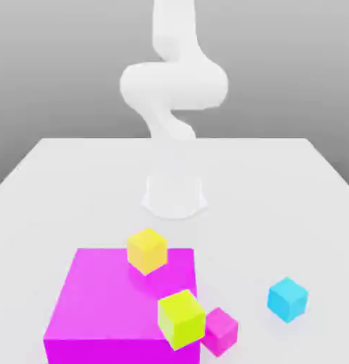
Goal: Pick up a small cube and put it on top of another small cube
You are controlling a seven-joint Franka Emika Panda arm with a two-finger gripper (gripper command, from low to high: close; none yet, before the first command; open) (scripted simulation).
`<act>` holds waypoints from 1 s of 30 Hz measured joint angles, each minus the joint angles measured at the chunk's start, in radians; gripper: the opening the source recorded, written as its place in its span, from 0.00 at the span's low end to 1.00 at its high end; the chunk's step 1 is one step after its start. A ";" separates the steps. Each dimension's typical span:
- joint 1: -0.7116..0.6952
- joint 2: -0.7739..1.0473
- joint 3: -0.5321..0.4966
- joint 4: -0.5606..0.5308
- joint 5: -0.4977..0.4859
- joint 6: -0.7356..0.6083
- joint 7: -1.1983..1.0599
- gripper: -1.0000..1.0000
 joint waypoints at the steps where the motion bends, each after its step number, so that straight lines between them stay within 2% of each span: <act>1: 0.015 0.039 0.005 -0.013 0.007 0.020 -0.009 0.50; 9: 0.120 0.332 0.061 -0.111 0.048 0.166 -0.068 0.50; 15: 0.181 0.549 0.124 -0.185 0.044 0.275 -0.086 0.50; 22: 0.276 0.805 0.163 -0.270 -0.054 0.403 -0.041 0.50; 28: 0.342 1.024 0.099 -0.260 -0.160 0.557 0.031 0.50; 29: 0.355 1.059 0.084 -0.253 -0.170 0.585 0.039 0.00; 30: 0.355 1.059 0.084 -0.253 -0.170 0.585 0.039 0.00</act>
